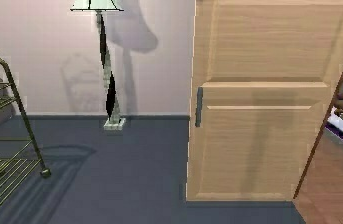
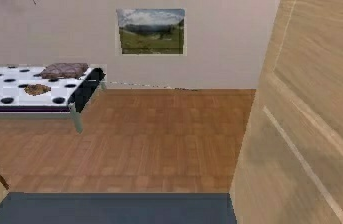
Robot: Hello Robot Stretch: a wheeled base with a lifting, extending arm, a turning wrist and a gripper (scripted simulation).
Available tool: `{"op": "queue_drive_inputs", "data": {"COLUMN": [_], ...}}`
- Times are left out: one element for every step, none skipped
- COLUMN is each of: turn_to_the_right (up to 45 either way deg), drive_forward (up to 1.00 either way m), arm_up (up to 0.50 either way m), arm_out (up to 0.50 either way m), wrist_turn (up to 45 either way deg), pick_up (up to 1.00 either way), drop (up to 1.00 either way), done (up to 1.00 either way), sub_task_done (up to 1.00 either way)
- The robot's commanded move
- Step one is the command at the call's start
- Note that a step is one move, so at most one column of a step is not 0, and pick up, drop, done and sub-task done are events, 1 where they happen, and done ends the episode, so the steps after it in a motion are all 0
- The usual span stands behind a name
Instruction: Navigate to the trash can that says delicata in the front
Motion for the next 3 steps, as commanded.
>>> {"op": "queue_drive_inputs", "data": {"turn_to_the_right": [-45.0,-27.0,0.0], "drive_forward": [0.00,0.00,0.15], "arm_up": [0.00,0.00,0.00], "arm_out": [0.00,0.00,0.00], "wrist_turn": [0.0,0.0,0.0], "pick_up": [0.00,0.00,0.00], "drop": [0.00,0.00,0.00], "done": [0.00,0.00,0.00], "sub_task_done": [0.00,0.00,0.00]}}
